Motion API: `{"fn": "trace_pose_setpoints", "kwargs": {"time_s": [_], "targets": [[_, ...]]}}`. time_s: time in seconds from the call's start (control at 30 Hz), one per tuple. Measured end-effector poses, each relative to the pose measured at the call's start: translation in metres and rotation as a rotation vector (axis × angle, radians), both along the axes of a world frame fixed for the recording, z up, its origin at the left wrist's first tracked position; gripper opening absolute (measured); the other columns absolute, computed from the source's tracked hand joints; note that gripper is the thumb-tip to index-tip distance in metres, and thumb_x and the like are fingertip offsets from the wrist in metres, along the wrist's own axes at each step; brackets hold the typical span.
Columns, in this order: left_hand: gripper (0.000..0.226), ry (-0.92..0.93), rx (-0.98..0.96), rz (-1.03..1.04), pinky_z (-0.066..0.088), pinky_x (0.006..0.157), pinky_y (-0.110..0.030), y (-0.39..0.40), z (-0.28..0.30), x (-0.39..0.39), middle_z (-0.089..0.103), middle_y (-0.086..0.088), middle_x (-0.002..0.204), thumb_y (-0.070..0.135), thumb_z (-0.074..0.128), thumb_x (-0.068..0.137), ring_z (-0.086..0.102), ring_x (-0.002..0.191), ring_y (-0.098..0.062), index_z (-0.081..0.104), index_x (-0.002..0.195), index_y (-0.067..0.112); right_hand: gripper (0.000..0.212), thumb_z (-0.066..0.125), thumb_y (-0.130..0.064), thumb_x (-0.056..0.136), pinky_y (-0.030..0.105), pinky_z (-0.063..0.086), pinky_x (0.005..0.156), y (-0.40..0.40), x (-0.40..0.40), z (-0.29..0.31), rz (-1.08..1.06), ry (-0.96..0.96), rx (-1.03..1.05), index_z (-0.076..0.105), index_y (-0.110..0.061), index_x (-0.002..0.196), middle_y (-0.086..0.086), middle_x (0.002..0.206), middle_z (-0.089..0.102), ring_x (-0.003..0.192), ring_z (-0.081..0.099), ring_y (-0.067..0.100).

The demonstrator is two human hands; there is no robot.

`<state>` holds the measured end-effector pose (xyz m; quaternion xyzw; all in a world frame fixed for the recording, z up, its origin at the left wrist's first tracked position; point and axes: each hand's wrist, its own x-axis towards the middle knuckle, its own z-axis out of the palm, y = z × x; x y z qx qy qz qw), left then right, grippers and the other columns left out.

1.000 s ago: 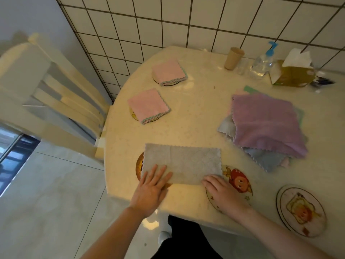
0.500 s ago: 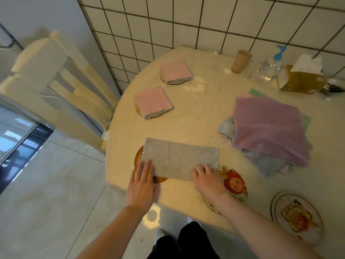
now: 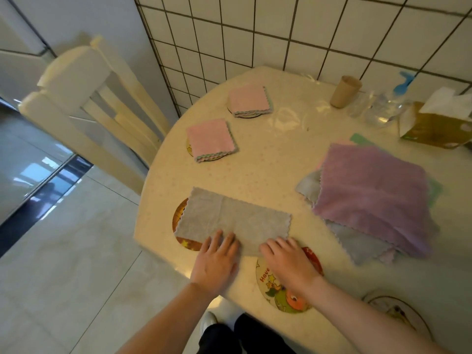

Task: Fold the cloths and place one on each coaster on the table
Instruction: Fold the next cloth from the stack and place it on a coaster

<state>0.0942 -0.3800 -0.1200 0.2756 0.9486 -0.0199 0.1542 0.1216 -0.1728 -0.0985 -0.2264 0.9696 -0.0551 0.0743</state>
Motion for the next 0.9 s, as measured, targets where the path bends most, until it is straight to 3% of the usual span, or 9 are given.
{"fn": "trace_pose_setpoints", "kwargs": {"time_s": [0.1,0.3,0.37,0.5,0.57,0.63,0.73,0.83,0.9], "targets": [[0.056,0.046,0.047,0.025,0.045,0.099,-0.047,0.014,0.006,-0.003,0.053,-0.002,0.137,0.049,0.045,0.087,0.052,0.123,-0.033,0.045,0.136,0.021,0.026,0.063,-0.016,0.070,0.029,0.051,0.067,0.005,-0.008,0.013,0.108,0.005,-0.098,0.054,-0.020,0.093,-0.004,0.089,0.057,0.080,0.056,0.017],[0.047,0.002,0.154,-0.248,0.057,0.084,-0.031,0.027,0.002,0.017,0.066,0.006,0.122,0.033,0.040,0.080,0.066,0.108,-0.024,0.067,0.117,0.025,0.019,0.039,-0.026,0.096,0.029,0.051,0.056,0.022,-0.010,0.031,0.493,-0.021,-0.161,0.057,-0.019,0.094,-0.004,0.083,0.058,0.067,0.055,0.013],[0.048,-0.011,0.213,-0.324,0.054,0.091,-0.033,0.018,0.001,0.025,0.063,0.007,0.127,0.036,0.040,0.082,0.062,0.115,-0.022,0.061,0.124,0.025,0.021,0.043,-0.017,0.092,0.029,0.053,0.068,0.034,-0.024,0.021,0.509,0.036,-0.159,0.060,-0.016,0.103,0.000,0.097,0.062,0.083,0.059,0.015],[0.050,0.006,0.216,-0.356,0.047,0.102,-0.032,-0.006,0.002,0.041,0.054,0.008,0.138,0.046,0.040,0.089,0.052,0.126,-0.015,0.051,0.135,0.029,0.046,0.049,-0.010,0.082,0.032,0.050,0.092,0.048,-0.047,-0.003,0.661,0.022,-0.014,0.053,-0.016,0.128,0.005,0.132,0.056,0.121,0.053,0.022],[0.050,-0.009,0.260,-0.209,0.046,0.100,-0.029,-0.014,0.002,0.050,0.056,0.008,0.136,0.051,0.038,0.091,0.054,0.124,-0.013,0.054,0.133,0.028,0.046,0.040,-0.013,0.083,0.031,0.050,0.092,0.047,-0.052,-0.010,0.766,-0.011,0.049,0.054,-0.017,0.126,0.005,0.133,0.056,0.122,0.054,0.021],[0.049,-0.050,0.401,0.042,0.045,0.101,-0.023,-0.015,0.007,0.056,0.059,0.010,0.132,0.052,0.039,0.093,0.056,0.121,-0.008,0.057,0.131,0.028,0.045,0.047,-0.011,0.084,0.033,0.049,0.094,0.047,-0.056,-0.015,0.794,-0.082,0.059,0.051,-0.017,0.128,0.005,0.136,0.053,0.125,0.050,0.021],[0.030,-0.292,0.649,0.510,0.040,0.093,-0.005,-0.011,0.018,0.053,0.064,0.013,0.120,0.034,0.057,0.092,0.055,0.106,0.012,0.064,0.121,0.028,0.047,0.048,-0.019,0.083,0.035,0.047,0.097,0.045,-0.064,-0.019,0.687,-0.221,-0.043,0.047,-0.019,0.130,0.003,0.134,0.054,0.123,0.050,0.019],[0.016,-0.407,0.860,0.998,0.044,0.062,-0.012,-0.004,0.023,0.040,0.070,0.005,0.084,0.033,0.060,0.091,0.061,0.071,-0.001,0.071,0.088,0.021,0.033,0.048,-0.038,0.089,0.028,0.051,0.075,0.035,-0.067,-0.012,0.296,-0.538,-0.314,0.052,-0.036,0.122,-0.006,0.108,0.064,0.088,0.061,0.007],[0.025,-0.400,0.983,1.216,0.042,0.055,-0.018,-0.003,0.019,0.030,0.066,-0.001,0.069,0.029,0.063,0.090,0.057,0.064,-0.013,0.069,0.077,0.010,0.009,0.053,-0.039,0.092,0.027,0.042,0.056,0.024,-0.071,-0.010,0.005,-0.627,-0.567,0.061,-0.035,0.092,-0.007,0.074,0.061,0.057,0.049,0.003]]}}
